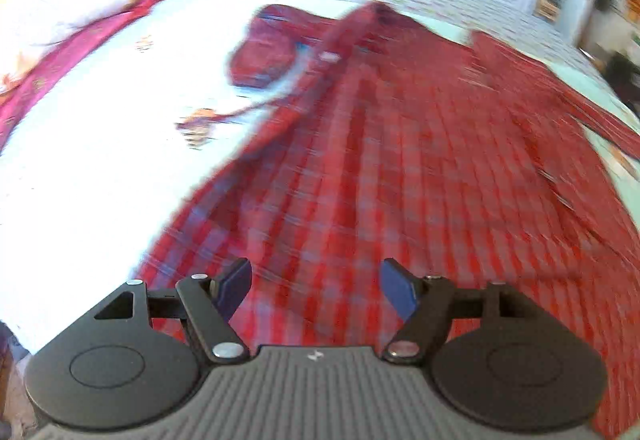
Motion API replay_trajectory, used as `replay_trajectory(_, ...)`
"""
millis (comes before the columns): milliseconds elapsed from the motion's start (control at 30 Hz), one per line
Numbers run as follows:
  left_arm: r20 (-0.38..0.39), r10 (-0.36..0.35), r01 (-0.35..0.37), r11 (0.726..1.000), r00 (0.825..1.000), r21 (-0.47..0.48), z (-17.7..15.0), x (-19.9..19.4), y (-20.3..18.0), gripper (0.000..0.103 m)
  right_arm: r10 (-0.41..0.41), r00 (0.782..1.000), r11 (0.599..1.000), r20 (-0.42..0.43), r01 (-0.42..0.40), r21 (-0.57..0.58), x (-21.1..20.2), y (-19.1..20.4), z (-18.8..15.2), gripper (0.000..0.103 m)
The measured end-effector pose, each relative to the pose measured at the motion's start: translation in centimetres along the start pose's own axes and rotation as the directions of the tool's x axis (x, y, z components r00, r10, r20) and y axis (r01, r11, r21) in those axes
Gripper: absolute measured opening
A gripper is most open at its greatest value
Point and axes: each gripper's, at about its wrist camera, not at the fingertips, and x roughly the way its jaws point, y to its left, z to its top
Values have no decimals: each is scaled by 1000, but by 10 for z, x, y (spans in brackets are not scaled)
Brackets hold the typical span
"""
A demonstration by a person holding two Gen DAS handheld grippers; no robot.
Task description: Fold clothes
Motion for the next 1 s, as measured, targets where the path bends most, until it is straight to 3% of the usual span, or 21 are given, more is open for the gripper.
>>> replay_trajectory(133,12,92,-91,996,996,-21,23,35,37,74,7,1000,998,-5,-7,57,2,-2,2,19)
replay_trajectory(233,-3,97,-97,995,995,4,34,61,49,74,6,1000,993,29,-9,114,-7,-1,2,35)
replay_trajectory(267,-12,93,-93,996,996,17,37,70,51,74,-21,998,995,61,15,100,-13,7,3,42)
replay_trajectory(333,-18,89,-88,995,996,47,40,85,50,74,-79,988,996,135,72,57,-28,27,6,44)
replay_trajectory(400,-22,68,-67,995,997,70,45,103,48,74,-119,968,990,221,133,-53,-40,63,15,53)
replay_trajectory(433,-29,66,-64,995,997,77,47,113,48,74,-105,962,984,251,137,-111,-43,83,22,56)
replay_trajectory(467,-37,64,-61,995,997,83,49,123,48,74,-46,966,987,255,83,-136,-41,103,35,63)
replay_trajectory(567,-87,66,-59,995,994,83,54,152,52,74,168,956,976,241,-127,-175,-33,162,79,64)
replay_trajectory(633,-98,33,-28,998,995,52,57,160,57,75,364,909,929,205,-341,-142,-16,202,122,64)
replay_trajectory(700,-101,-7,11,999,995,35,65,166,60,75,555,814,832,171,-543,-114,5,243,170,64)
replay_trajectory(767,-107,-42,45,999,993,24,74,171,63,75,691,711,723,131,-677,-140,36,294,225,65)
replay_trajectory(800,-109,-60,62,998,992,19,78,173,64,75,730,675,683,111,-714,-151,55,319,252,72)
replay_trajectory(833,-107,-70,72,997,992,13,81,176,64,75,751,653,659,93,-734,-165,75,343,273,77)
replay_trajectory(867,-97,-74,73,997,993,-9,83,177,65,75,764,641,643,80,-744,-181,99,366,293,87)
replay_trajectory(900,-89,-76,74,997,993,-30,84,179,66,75,764,642,642,68,-744,-188,128,390,310,89)
replay_trajectory(967,-100,-80,76,996,992,-48,82,183,68,75,745,667,656,9,-730,-194,194,434,332,89)
replay_trajectory(1000,-95,-74,71,997,993,-32,82,183,65,76,710,704,689,-9,-698,-196,227,449,338,89)
